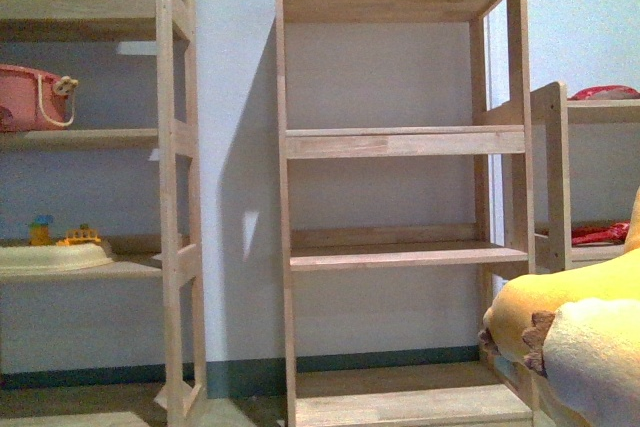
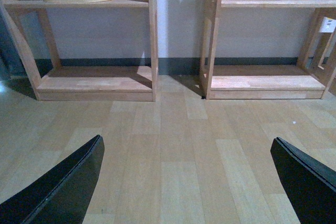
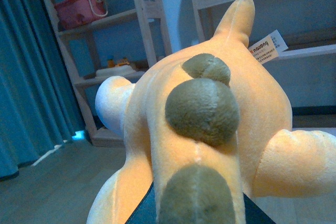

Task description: Put away toys

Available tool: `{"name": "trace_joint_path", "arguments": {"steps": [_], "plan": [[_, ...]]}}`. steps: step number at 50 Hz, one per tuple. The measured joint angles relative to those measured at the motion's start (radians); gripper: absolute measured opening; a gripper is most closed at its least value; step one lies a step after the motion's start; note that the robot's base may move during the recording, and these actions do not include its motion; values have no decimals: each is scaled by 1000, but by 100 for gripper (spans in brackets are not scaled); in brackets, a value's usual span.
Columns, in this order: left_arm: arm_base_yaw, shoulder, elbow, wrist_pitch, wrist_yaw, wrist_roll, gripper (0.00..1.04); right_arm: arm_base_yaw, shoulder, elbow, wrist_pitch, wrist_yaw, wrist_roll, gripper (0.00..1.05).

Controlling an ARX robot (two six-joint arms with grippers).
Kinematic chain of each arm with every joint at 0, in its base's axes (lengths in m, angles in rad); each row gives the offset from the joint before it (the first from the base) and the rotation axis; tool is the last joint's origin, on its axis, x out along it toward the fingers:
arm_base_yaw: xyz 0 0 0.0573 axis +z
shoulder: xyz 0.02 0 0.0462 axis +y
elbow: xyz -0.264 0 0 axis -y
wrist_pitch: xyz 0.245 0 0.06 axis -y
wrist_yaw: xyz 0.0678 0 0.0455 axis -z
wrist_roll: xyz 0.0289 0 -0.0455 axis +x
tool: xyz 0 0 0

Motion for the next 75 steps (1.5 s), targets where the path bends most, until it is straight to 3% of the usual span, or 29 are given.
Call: {"name": "trace_joint_path", "arguments": {"steps": [75], "plan": [[0, -1, 0, 0, 0, 0, 98, 0, 0, 0, 0, 0, 0, 7]]}}
